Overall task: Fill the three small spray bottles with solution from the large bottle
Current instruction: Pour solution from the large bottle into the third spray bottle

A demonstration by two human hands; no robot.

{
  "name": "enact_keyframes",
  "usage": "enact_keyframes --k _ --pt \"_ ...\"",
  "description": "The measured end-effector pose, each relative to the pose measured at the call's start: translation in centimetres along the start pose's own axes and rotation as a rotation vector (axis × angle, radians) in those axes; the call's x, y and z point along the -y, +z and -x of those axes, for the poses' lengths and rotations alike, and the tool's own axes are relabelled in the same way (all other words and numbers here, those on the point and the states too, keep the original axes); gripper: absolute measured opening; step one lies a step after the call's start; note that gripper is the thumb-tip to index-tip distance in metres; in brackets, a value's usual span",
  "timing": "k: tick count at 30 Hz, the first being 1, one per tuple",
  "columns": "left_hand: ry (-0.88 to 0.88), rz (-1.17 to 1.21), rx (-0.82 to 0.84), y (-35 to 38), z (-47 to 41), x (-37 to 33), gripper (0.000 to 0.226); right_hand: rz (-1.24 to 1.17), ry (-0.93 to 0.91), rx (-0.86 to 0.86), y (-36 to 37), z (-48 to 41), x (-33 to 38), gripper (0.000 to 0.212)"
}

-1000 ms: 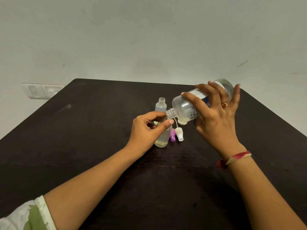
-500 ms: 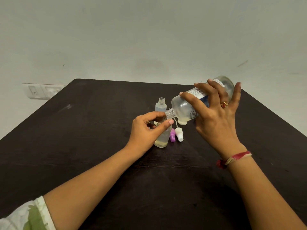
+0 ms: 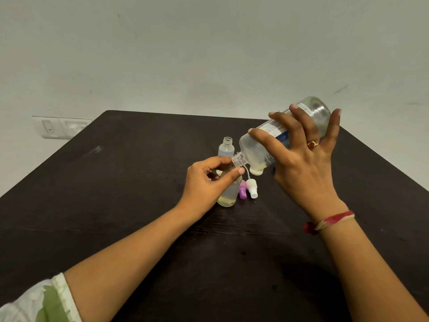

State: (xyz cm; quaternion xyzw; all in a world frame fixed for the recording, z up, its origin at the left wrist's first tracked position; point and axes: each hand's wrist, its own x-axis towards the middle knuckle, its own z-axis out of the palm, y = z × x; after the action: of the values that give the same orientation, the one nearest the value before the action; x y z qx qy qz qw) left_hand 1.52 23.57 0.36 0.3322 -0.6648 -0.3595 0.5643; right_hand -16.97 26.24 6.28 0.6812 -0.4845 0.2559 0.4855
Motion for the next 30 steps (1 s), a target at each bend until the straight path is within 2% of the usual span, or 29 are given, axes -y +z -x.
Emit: enact_keyframes --k 14,20,25,28,30 --pt "0.006 0.001 -0.014 0.1 0.1 0.0 0.016 -0.046 0.022 -0.002 -0.1 -0.1 0.3 0.044" --pt "0.001 -0.004 -0.014 0.0 0.0 0.0 0.015 -0.174 0.151 0.109 -0.4 0.1 0.6 0.053" --pt "-0.004 0.014 -0.018 0.0 0.1 -0.2 0.012 -0.243 0.182 0.246 -0.2 0.7 0.4 0.072" --pt "-0.003 0.001 -0.01 -0.1 0.1 -0.4 0.011 -0.302 0.246 0.305 0.2 1.1 0.0 0.073" --pt "0.008 -0.023 -0.011 -0.1 0.0 -0.3 0.011 -0.395 0.356 0.307 0.6 1.4 -0.4 0.07"
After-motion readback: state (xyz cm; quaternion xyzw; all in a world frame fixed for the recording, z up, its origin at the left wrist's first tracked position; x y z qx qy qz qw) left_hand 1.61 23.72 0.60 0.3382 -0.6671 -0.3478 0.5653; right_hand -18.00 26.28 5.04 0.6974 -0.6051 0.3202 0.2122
